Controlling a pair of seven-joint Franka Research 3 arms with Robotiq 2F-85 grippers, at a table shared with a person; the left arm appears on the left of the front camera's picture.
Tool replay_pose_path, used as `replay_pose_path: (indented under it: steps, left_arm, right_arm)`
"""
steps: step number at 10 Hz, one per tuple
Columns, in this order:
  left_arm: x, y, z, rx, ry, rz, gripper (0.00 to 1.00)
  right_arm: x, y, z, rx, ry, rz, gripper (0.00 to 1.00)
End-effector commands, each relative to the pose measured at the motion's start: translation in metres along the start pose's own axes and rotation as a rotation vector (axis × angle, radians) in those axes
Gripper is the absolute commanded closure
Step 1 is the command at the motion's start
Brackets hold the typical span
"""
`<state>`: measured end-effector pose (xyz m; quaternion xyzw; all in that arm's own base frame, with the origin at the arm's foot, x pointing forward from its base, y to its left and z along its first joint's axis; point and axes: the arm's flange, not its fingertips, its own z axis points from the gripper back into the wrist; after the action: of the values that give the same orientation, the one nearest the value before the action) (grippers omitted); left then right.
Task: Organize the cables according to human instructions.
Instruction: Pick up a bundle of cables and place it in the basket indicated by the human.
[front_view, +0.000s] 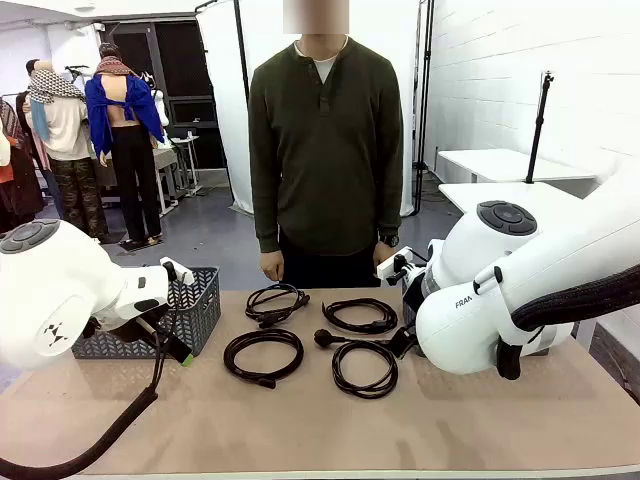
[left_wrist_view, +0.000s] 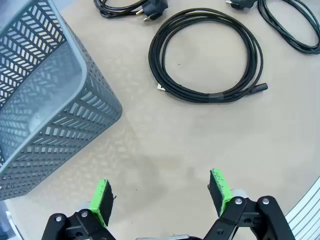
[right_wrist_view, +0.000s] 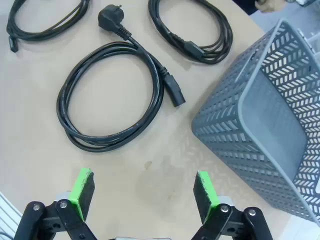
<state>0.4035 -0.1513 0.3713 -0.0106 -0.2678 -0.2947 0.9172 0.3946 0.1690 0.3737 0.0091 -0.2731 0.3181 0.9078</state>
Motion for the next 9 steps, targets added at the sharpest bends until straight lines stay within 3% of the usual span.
replay_pose_path:
  steps: [1, 9]
  left_arm:
    - [0.0, 0.0, 0.0, 0.0, 0.0, 0.0, 0.0]
    - [0.0, 0.0, 0.0, 0.0, 0.0, 0.0, 0.0]
  right_arm:
    - [0.0, 0.0, 0.0, 0.0, 0.0, 0.0, 0.0]
    - [0.0, 0.0, 0.0, 0.0, 0.0, 0.0, 0.0]
